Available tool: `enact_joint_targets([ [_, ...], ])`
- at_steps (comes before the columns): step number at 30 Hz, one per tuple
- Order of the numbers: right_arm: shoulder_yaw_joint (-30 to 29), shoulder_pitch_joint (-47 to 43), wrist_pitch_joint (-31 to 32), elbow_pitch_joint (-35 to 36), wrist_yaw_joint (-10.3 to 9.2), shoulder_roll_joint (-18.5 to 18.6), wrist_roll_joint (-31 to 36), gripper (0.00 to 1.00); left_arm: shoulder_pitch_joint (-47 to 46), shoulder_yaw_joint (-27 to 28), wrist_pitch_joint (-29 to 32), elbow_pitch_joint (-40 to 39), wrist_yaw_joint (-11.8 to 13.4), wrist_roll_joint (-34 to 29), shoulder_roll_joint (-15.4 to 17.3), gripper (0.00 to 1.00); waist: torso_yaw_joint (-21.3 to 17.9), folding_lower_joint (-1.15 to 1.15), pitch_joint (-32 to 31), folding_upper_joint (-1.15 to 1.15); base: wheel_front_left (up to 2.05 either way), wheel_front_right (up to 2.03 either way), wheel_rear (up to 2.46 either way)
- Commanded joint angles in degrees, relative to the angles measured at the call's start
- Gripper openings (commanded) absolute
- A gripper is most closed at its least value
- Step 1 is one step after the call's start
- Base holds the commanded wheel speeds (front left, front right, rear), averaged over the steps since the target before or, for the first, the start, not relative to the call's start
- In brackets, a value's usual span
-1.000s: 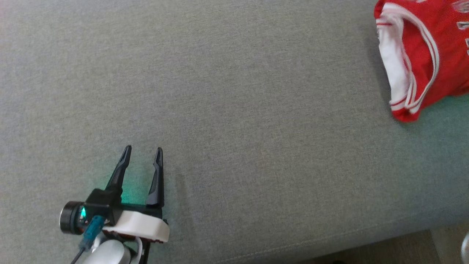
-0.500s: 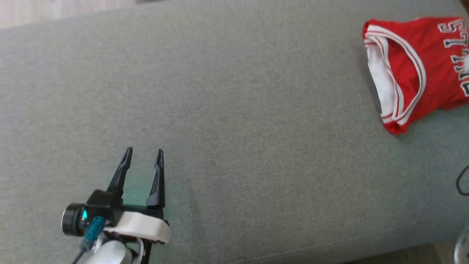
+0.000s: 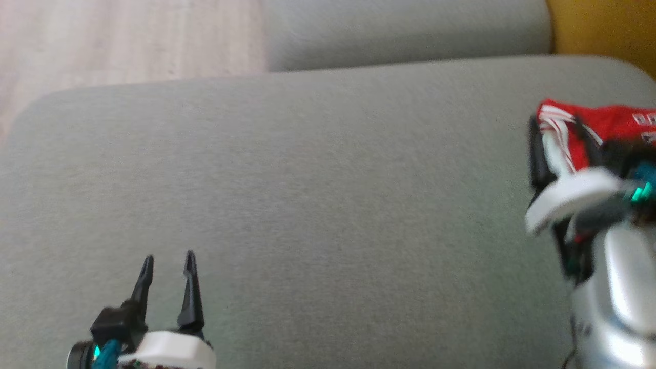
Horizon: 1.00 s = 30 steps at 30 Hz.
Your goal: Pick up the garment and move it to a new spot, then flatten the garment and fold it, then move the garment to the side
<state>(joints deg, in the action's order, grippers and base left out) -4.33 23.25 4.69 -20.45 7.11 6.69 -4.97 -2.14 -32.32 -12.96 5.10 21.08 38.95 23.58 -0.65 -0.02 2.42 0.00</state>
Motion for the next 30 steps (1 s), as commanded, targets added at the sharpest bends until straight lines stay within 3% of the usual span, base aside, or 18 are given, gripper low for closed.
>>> enact_joint_targets([
  [1, 1.6, -0.8, -1.2, 3.2, 0.37, -0.9, 0.0, 1.00, -1.4, 3.0, -0.9, -1.6, 0.4, 0.6, 1.1, 1.00, 2.8, 0.02, -2.8, 0.00, 0.00, 0.00, 0.00],
  [7, 1.9, -13.0, -5.3, 9.3, 0.37, -3.6, 0.2, 1.00, 1.4, 2.9, -1.1, -1.5, 0.3, 1.0, 1.2, 1.00, 5.5, 0.02, -4.4, 0.00, 0.00, 0.00, 0.00],
  [16, 5.6, -29.3, -9.0, 18.2, 0.37, -3.8, -3.8, 1.00, 5.1, 1.8, -1.1, -1.5, 0.3, 2.1, -0.1, 1.00, 7.2, 0.02, -6.6, 0.00, 0.00, 0.00, 0.00],
  [30, 4.3, -34.5, -9.5, 20.2, 0.37, -3.8, -4.6, 1.00, 5.9, 1.2, -0.8, 0.1, -0.8, 3.1, -0.6, 1.00, 7.2, 0.02, -7.4, 0.00, 0.00, 0.00, 0.00],
])
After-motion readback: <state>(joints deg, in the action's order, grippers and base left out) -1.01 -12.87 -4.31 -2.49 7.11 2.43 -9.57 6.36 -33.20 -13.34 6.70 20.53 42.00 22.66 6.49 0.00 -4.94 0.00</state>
